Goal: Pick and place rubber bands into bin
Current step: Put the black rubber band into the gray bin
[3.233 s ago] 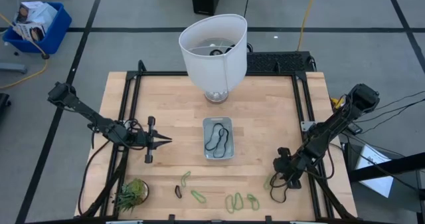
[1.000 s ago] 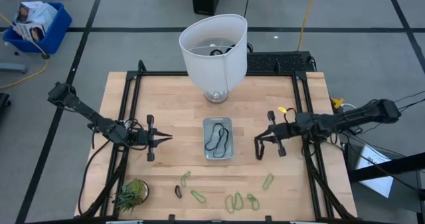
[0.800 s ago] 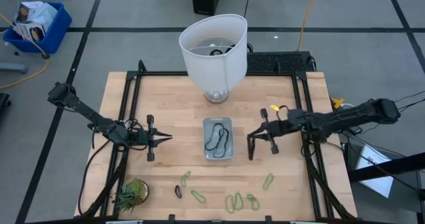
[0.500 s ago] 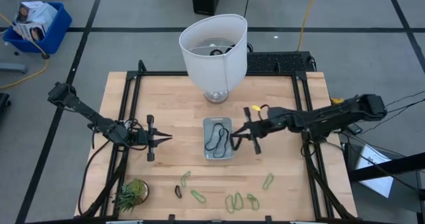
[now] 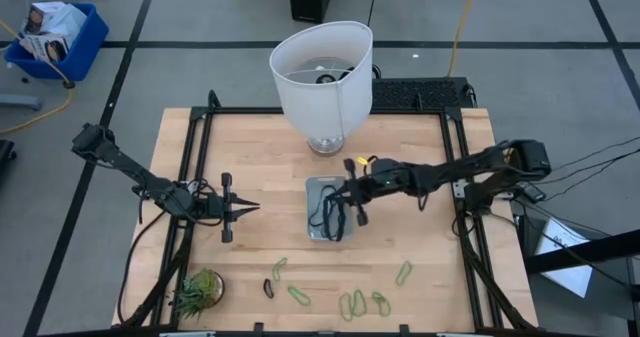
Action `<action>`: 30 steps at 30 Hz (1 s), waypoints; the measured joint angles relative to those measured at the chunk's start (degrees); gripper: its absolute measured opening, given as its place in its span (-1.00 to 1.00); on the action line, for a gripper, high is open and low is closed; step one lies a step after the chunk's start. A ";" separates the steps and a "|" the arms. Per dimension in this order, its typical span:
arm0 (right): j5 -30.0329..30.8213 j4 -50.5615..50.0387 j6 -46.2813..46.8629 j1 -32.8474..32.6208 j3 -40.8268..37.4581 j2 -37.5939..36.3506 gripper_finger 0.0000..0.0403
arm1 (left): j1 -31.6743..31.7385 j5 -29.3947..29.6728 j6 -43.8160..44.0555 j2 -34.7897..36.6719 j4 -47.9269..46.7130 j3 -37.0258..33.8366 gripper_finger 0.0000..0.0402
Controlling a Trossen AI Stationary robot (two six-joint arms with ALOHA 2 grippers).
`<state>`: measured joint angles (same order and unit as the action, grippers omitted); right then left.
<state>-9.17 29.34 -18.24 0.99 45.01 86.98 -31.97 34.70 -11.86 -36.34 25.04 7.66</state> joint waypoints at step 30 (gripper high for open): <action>4.84 -3.02 4.69 2.04 0.02 1.91 -0.14 | 0.00 0.31 -0.09 0.00 0.02 -0.02 -0.81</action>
<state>-4.33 26.33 -13.55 3.03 45.04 88.88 -31.96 35.00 -11.94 -36.34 25.06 7.64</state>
